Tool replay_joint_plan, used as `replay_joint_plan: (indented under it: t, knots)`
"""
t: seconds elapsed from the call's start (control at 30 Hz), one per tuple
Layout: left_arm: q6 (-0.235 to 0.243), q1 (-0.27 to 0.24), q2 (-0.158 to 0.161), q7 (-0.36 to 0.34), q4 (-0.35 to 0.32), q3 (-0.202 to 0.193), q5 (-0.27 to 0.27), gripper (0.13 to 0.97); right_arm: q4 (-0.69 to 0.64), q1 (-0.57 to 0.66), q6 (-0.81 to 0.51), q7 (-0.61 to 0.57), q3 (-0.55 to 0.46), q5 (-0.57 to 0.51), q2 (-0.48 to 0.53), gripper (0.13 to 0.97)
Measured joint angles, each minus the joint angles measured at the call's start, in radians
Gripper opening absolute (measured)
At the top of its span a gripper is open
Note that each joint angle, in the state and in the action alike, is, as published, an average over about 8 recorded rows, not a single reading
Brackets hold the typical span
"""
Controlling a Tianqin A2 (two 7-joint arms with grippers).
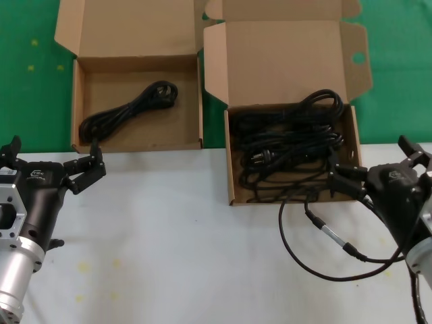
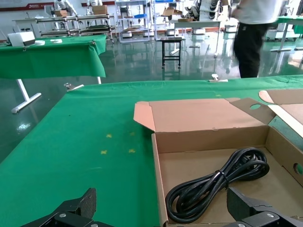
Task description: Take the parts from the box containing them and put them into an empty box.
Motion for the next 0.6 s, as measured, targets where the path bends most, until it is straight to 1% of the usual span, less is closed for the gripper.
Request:
replay_joint_plan:
  t: [0.6]
  knots:
    - [0.0,0.0,0.0,0.0,0.0,0.0,0.0,0.966,0.0,0.0,0.0,0.0,0.0,0.0,0.0,0.966]
